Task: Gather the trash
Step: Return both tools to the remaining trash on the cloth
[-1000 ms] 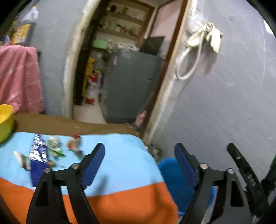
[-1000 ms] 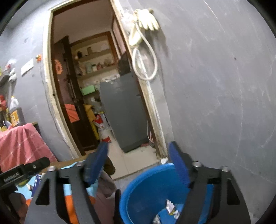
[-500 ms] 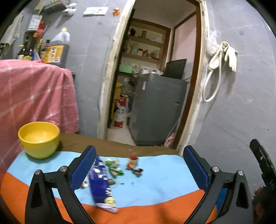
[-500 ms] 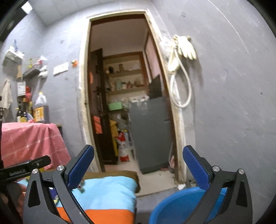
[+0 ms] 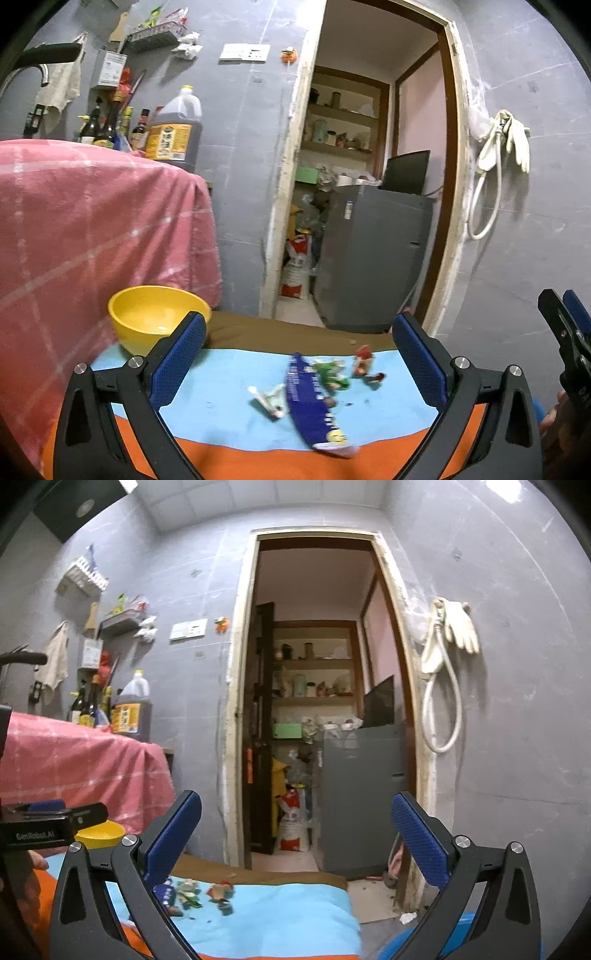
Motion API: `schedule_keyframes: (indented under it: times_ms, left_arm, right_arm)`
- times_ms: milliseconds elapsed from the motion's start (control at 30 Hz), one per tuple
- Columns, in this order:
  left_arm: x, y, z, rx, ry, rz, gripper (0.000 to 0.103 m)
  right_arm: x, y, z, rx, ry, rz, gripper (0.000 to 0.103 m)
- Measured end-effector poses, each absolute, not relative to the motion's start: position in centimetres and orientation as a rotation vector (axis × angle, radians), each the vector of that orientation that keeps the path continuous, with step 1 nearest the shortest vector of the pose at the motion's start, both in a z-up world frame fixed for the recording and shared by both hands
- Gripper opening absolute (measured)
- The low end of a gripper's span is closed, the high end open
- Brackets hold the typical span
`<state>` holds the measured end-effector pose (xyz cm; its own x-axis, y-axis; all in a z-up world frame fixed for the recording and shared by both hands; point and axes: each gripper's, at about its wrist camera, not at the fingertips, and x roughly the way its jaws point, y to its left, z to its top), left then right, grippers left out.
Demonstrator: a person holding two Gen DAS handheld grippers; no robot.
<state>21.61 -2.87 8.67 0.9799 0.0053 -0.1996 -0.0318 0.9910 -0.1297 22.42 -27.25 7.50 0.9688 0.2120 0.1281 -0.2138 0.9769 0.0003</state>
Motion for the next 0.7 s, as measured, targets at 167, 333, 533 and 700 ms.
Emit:
schedule_keyframes:
  times_ms: [167,333,533,700]
  left_arm:
    - [21.3,-0.6,8.2,-0.117,0.194,0.056,0.099]
    - [21.3,1.4,7.6,-0.094,0.199,0.09,0.099]
    - [21.8,3.1,6.3,-0.082,0.222,0.109,0.099]
    - [22.4,4.0,5.1,-0.096,0.265,0.104,0.099]
  right_arm:
    - [22.7,-24.9,7.2,-0.021,-0.119,0.257,0.103]
    - [23.0,-23.0,7.2,-0.049,-0.111,0.293,0.103]
    - [23.8,-21.0,6.4,-0.107,-0.068,0.323,0.103]
    - [24.7,-19.6,5.5,-0.164,-0.011,0.319,0.103]
